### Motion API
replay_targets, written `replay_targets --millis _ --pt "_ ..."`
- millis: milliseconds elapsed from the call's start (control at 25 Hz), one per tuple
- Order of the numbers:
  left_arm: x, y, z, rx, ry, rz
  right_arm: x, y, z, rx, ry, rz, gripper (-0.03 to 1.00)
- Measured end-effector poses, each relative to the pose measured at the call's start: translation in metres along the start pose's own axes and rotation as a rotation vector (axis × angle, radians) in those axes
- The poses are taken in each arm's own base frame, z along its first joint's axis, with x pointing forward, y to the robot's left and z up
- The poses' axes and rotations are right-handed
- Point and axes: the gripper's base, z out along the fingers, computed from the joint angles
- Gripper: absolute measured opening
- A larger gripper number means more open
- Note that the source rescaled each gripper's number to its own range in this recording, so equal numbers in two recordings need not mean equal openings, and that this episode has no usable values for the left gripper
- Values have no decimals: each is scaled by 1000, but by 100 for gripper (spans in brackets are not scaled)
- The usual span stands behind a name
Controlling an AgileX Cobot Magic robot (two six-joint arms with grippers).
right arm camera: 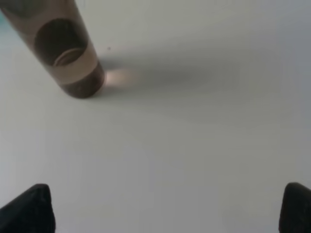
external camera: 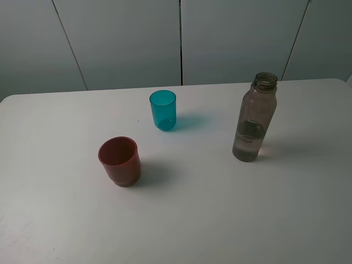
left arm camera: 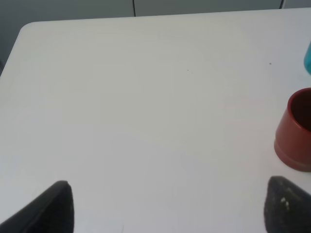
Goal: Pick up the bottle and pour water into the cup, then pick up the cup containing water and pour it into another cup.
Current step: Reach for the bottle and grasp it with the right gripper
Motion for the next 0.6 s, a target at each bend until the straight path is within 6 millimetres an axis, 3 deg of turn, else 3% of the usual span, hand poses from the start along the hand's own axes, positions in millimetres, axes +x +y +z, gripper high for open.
replay_targets --millis 200,360,520,600 --pt "0 0 0 0 0 -2 -28 1 11 -30 -172 209 100" --pt "0 0 0 0 0 -2 -41 15 15 -184 -318 273 100" --pt "0 0 0 0 0 -2 -30 31 38 -311 -343 187 100" --pt "0 0 0 0 0 -2 -14 38 53 -359 -324 134 100"
